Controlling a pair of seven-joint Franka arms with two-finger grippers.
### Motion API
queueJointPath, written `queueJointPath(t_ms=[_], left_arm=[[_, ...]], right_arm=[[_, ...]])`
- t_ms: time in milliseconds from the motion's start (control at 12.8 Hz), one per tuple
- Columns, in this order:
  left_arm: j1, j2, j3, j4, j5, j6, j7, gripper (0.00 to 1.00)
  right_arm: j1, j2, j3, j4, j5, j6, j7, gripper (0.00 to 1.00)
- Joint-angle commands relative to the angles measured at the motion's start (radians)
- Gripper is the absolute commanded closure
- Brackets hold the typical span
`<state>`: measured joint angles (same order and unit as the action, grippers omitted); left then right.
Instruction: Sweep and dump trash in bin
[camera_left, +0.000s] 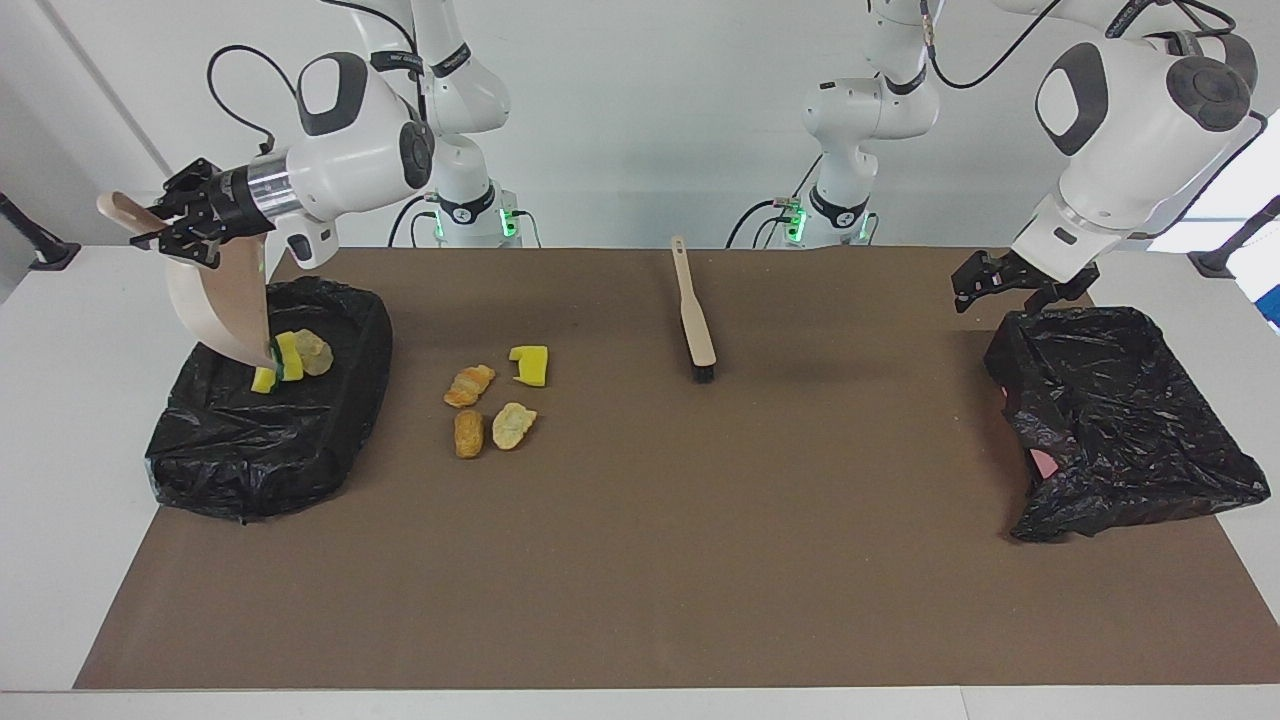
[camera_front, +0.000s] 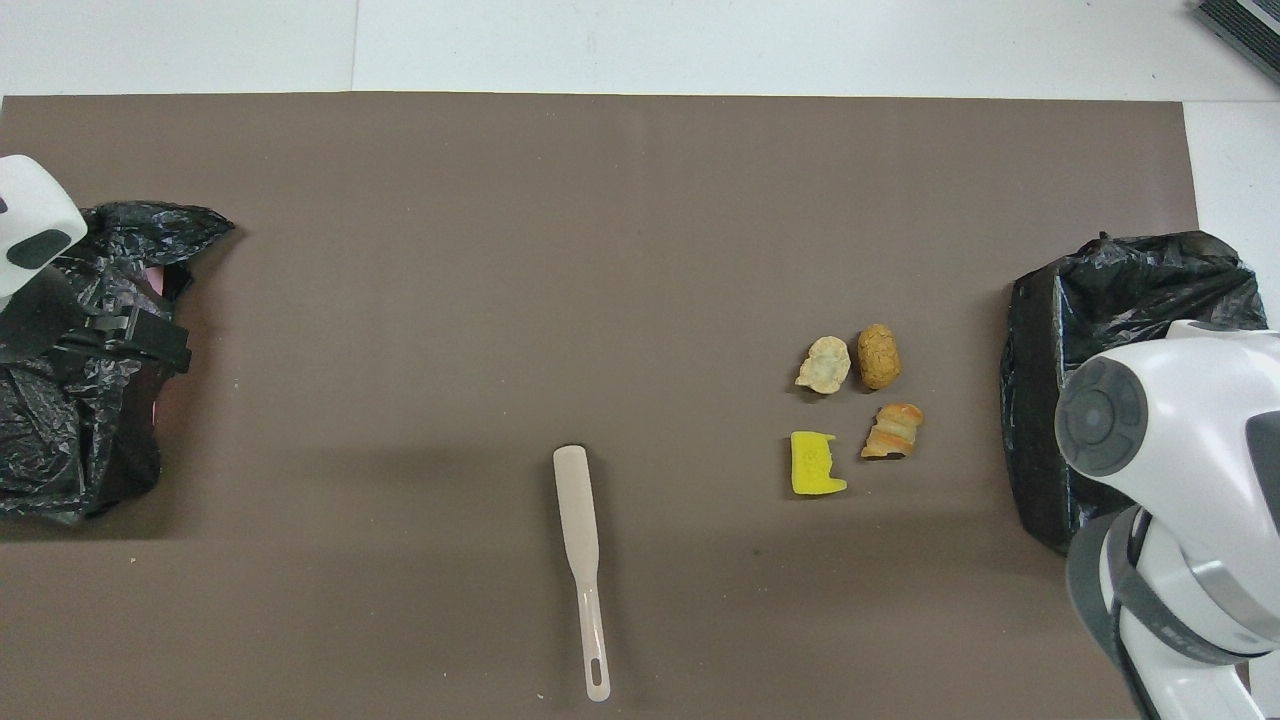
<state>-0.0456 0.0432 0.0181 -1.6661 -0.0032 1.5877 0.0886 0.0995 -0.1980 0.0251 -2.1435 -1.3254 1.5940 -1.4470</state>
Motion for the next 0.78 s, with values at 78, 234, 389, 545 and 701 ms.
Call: queueJointPath(t_ms=[78,234,389,545,701], left_arm=[[0.010,0.004,-0.012,0.005,0.002,0.015,0.007,0.00],[0.012,0.006,-0.012,0.009,0.000,0.012,0.002,0.00],[0.009,0.003,-0.012,0.019,-0.026,0.014,-0.050,0.00],[0.003,0.001,-0.012,0.020,-0.034,0.015,-0.078,0.00],[-0.002,0.001,-0.014,0.019,-0.031,0.015,-0.075,0.00]], right_arm=[[0.038,-0.029,0.073,0.097,0.196,-0.135,0.179,1.00],[0.039,-0.026,0.114,0.186,0.337,-0.179,0.288,1.00],[0.040,-0.020,0.169,0.215,0.456,-0.207,0.479,1.00],[0.040,-0.006,0.183,0.241,0.646,-0.192,0.688,1.00],[0.040,0.028,0.188,0.290,0.835,-0.148,0.901,1.00]])
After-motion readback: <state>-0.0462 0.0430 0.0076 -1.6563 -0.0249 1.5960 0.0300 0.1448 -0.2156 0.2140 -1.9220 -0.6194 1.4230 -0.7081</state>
